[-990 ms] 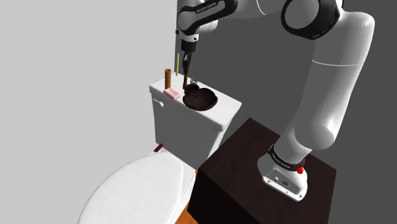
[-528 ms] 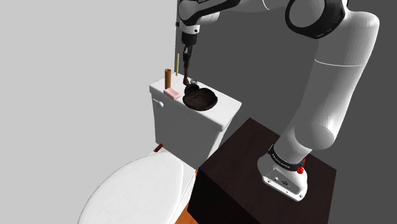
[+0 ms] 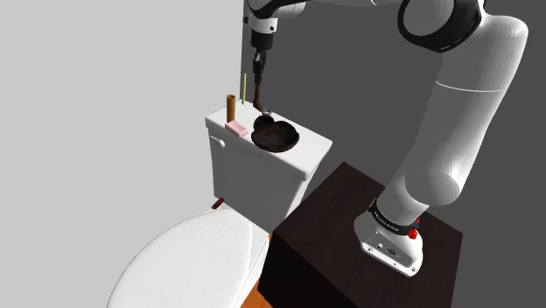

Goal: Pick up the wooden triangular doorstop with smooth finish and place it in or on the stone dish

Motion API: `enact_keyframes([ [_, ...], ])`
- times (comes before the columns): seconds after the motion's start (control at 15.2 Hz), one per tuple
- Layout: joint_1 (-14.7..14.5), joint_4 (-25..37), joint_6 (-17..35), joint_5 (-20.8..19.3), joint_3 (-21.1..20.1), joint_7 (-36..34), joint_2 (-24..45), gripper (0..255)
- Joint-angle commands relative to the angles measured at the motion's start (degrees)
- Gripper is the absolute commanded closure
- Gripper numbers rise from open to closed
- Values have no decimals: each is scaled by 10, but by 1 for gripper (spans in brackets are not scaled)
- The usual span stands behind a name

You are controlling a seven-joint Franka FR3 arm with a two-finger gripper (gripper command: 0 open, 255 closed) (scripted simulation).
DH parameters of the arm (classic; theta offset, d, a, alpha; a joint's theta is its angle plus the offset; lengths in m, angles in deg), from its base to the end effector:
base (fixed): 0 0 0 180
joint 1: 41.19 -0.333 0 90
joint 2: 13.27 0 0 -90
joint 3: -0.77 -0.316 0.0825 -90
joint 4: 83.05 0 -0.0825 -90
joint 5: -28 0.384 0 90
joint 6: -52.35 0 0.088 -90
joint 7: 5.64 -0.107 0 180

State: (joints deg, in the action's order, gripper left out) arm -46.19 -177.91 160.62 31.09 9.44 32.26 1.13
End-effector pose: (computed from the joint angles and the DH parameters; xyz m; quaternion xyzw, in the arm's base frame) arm 0.6334 -0.0288 0.4629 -0.9575 -0.2881 0.0042 0.0089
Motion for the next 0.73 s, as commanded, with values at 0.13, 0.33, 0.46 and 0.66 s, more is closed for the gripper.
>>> enact_keyframes([
  [0.13, -1, 29, -32, -1, 0, -3, -3, 255],
  [0.33, 0, 50, -55, -1, 0, -3, -4, 255],
  [0.46, 0, 65, -70, -2, 0, -4, -5, 255],
  [0.66, 0, 89, -93, -2, 0, -4, -4, 255],
])
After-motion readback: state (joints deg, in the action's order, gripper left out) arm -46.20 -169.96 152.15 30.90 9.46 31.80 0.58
